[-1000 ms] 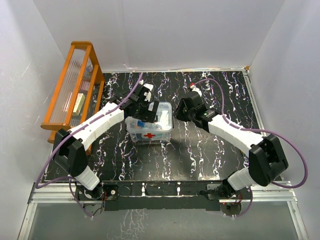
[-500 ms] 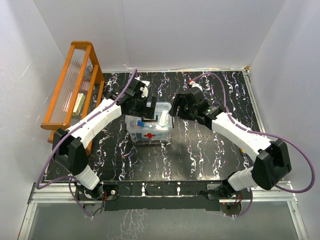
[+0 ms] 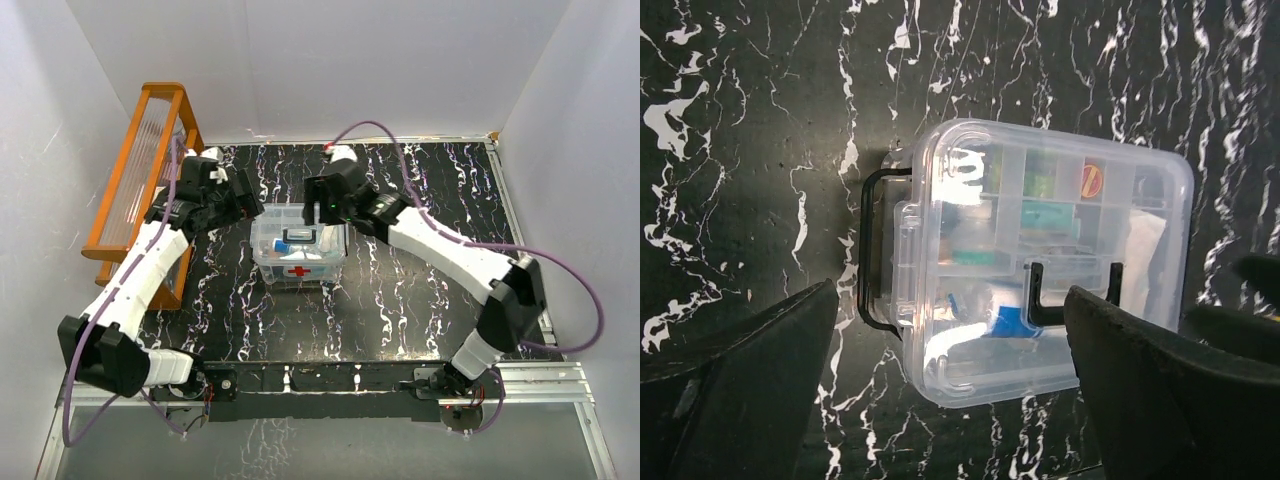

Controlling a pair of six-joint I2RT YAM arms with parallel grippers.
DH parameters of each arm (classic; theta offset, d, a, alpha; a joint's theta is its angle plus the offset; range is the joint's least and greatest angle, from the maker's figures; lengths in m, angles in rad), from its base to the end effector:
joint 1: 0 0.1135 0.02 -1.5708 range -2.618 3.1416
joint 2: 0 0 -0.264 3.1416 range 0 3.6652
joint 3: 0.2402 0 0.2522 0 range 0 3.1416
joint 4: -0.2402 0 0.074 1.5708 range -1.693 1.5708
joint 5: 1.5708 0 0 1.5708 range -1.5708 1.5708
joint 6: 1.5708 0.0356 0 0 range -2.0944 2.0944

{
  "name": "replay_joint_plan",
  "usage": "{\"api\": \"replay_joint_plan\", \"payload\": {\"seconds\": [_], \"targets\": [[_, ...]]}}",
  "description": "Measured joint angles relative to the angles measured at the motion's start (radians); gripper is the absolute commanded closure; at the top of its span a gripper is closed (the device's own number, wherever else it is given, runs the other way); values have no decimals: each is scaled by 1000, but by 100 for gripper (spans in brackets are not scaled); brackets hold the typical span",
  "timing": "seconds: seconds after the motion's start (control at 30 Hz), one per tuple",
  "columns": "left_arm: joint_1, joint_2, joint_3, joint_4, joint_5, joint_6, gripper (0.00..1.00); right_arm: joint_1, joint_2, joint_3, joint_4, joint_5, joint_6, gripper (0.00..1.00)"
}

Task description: Organize the medicine kit

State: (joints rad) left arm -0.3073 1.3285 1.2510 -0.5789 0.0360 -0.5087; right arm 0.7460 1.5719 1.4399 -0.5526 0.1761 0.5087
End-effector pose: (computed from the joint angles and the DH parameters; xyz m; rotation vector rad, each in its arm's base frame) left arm 0.2783 -0.0896 0.3438 -0.2083 2.2614 -0.4808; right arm 0.2653 0.2367 0.3358 -0.1754 2.2799 0.4732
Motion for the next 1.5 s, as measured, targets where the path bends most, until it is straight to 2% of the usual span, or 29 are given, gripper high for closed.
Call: {"api": "replay_joint_plan", "payload": {"seconds": [0.1, 0.23, 0.4, 0.47, 0.63, 0.8, 0.93, 1.1, 1.17, 1.37, 1.5], "targets": [[40, -45, -37, 40, 15, -34, 3, 68, 115, 113, -25, 40, -39, 31], [132, -64, -128, 96, 102, -84, 1, 137, 251, 209, -50, 67, -80, 26], [255, -60, -261, 200, 240, -161, 1, 183, 313, 237, -80, 95, -135, 28], [270, -59, -291, 247, 292, -177, 1, 184, 314, 239, -92, 96, -143, 28], [279, -58, -371, 379, 411, -232, 1, 191, 291, 173, -40, 115, -160, 27], [280, -56, -428, 458, 467, -260, 1, 194, 256, 108, 22, 116, -171, 27], [275, -56, -430, 473, 466, -251, 1, 194, 255, 100, 34, 114, -172, 28], [223, -56, -428, 448, 382, -217, 1, 179, 231, 50, 90, 101, -167, 30], [187, -56, -427, 438, 342, -208, 5, 172, 218, 27, 116, 91, -166, 30], [114, -42, -430, 444, 292, -215, 34, 156, 184, -20, 145, 85, -164, 30], [77, -27, -432, 455, 282, -230, 47, 146, 168, -38, 141, 79, -159, 31]]}}
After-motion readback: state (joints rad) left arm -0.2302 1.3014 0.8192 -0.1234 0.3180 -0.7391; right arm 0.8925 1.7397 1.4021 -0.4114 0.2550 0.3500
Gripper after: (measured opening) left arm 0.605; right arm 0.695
